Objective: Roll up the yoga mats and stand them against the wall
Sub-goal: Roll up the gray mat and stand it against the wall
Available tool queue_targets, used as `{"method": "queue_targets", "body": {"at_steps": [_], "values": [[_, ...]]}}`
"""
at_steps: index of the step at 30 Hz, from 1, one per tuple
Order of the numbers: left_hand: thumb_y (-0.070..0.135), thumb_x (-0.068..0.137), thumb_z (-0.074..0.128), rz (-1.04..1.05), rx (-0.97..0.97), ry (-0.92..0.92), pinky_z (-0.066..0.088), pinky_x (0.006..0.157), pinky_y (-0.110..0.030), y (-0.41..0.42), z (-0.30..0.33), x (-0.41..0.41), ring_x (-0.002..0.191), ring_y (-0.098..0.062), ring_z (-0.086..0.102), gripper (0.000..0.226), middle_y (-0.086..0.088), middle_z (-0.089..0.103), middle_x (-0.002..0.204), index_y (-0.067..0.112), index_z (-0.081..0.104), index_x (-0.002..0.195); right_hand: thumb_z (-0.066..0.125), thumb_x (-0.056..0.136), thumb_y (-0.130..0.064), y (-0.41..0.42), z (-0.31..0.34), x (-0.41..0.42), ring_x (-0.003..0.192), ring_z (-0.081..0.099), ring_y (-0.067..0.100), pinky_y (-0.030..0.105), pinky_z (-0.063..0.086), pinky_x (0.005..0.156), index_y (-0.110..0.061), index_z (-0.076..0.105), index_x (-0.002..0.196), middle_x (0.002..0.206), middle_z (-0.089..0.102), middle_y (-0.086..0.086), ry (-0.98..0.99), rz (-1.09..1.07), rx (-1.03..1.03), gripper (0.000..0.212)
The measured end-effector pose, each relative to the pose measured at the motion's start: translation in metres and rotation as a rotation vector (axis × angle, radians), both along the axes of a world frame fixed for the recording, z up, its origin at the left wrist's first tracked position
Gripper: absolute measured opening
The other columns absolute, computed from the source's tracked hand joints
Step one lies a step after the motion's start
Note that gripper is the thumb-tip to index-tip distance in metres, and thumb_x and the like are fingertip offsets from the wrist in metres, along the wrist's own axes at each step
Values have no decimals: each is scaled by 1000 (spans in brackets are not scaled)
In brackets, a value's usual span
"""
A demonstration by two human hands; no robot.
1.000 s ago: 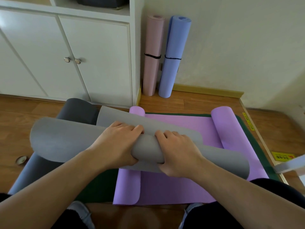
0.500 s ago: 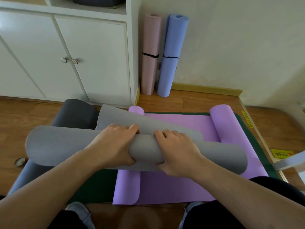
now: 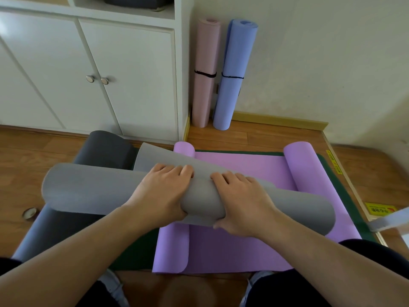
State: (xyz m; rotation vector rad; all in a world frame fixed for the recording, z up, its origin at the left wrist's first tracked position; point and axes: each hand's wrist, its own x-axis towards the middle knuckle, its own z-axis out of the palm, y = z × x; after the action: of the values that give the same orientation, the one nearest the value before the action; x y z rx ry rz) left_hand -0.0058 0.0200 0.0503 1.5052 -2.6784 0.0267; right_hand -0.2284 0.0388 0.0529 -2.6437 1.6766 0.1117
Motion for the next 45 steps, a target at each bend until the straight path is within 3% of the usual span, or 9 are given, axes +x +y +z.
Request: {"method": "queue_targets", "body": {"at_steps": [4,7,12,17,21,26,34,41,45], "values": [[64,71,71,-35,79,2,41,103,-35,0,8,4,100,-15,60,65,13,66,114,34,46,124,79,72,-56,3,-3,4,97,65,28,40,50,75,-23,43,124,112,61,1,-16,27,-15,72],[65,69,77,-23,24,-67,40,113,-40,8,7,-2,121,-21,55,82,5,58,135,31,46,138,77,73,-57,0,3,2,94,66,28,40,52,71,-22,43,123,109,63,2,-34,0,15,70],[52,65,91,19,-32,-130,49,107,-44,12,-2,-12,119,-26,58,91,-3,59,132,22,48,140,59,69,-74,2,7,2,98,66,29,40,51,73,-24,42,123,112,63,1,-56,-24,85,76],[56,70,84,-24,21,-28,47,104,-37,6,3,-5,111,-21,65,79,4,66,126,25,48,133,87,67,-66,5,1,2,114,59,25,42,50,92,-26,39,137,128,56,-2,-6,11,15,94],[58,66,80,-37,45,-28,47,100,-36,5,5,-3,100,-19,64,74,7,68,115,28,48,125,86,70,-57,4,-3,5,102,62,26,41,51,82,-23,41,128,118,59,1,-9,25,-6,80],[60,64,87,8,-38,-110,42,114,-45,14,3,-13,126,-27,52,95,-2,52,140,25,47,143,77,74,-53,-2,7,-1,98,64,29,41,51,76,-21,44,123,112,63,3,-72,-16,25,68],[60,73,79,-9,33,-9,43,107,-35,3,8,-6,114,-19,62,79,7,64,127,27,44,136,88,64,-69,2,4,-1,117,57,25,43,49,98,-23,37,138,130,55,-1,-2,-11,30,100],[67,72,77,-27,41,-57,37,115,-39,9,10,-4,126,-21,51,87,4,52,139,31,42,143,80,71,-56,0,2,0,95,64,28,40,50,74,-22,44,121,110,63,2,-37,2,17,71],[56,59,92,7,-33,-99,49,105,-45,11,1,-11,114,-26,59,92,-2,61,128,22,54,135,65,69,-74,0,6,-3,99,66,28,41,54,78,-23,44,123,114,64,1,-89,-38,93,77]]}}
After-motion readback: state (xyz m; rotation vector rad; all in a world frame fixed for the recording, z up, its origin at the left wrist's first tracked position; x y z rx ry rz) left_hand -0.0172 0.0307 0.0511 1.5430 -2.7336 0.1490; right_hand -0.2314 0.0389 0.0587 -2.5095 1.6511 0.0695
